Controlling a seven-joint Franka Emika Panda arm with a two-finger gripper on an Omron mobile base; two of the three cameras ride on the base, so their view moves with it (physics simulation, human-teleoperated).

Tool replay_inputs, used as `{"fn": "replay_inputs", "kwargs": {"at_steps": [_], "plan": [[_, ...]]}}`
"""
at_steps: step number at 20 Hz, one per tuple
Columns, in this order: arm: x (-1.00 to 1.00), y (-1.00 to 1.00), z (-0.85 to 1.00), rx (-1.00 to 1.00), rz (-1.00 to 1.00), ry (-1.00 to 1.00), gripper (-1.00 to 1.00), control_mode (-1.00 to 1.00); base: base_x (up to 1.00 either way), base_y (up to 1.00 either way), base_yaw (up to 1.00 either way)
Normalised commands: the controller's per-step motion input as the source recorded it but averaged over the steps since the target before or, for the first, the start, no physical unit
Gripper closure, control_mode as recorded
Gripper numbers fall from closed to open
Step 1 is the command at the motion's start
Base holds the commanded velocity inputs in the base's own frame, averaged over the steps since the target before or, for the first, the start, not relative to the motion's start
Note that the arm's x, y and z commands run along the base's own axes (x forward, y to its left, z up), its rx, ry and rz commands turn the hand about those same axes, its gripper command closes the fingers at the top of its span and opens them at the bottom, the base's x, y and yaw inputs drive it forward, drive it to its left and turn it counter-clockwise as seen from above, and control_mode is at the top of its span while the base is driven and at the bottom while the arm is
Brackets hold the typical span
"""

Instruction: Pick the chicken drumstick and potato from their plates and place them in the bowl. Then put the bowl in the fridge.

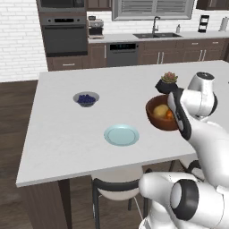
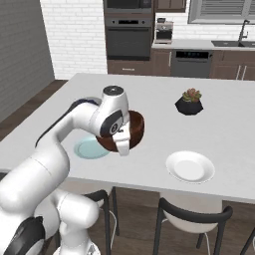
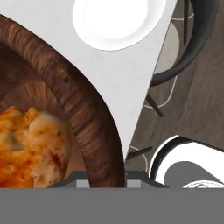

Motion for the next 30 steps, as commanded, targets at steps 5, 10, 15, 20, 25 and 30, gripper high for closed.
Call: {"fn": "replay_inputs", "kwargs": {"at_steps": [5, 10, 15, 20, 25, 30], "plan": [[-0.2, 0.0, 0.09, 0.0, 0.0, 0.0, 1.0, 1.0, -0.79, 0.0, 0.0], [0.0, 0.0, 0.0, 0.0, 0.0, 0.0, 1.0, 1.0, -0.78, -0.26, -0.23], [0.0, 0.0, 0.0, 0.0, 0.0, 0.0, 1.0, 1.0, -0.11, -0.4, -0.76], [0.0, 0.0, 0.0, 0.0, 0.0, 0.0, 1.0, 1.0, 0.0, -0.38, -0.85], [0.0, 0.0, 0.0, 0.0, 0.0, 0.0, 1.0, 1.0, 0.31, -0.44, -0.51], [0.0, 0.0, 0.0, 0.0, 0.0, 0.0, 1.0, 1.0, 0.61, -0.63, -0.39]]}}
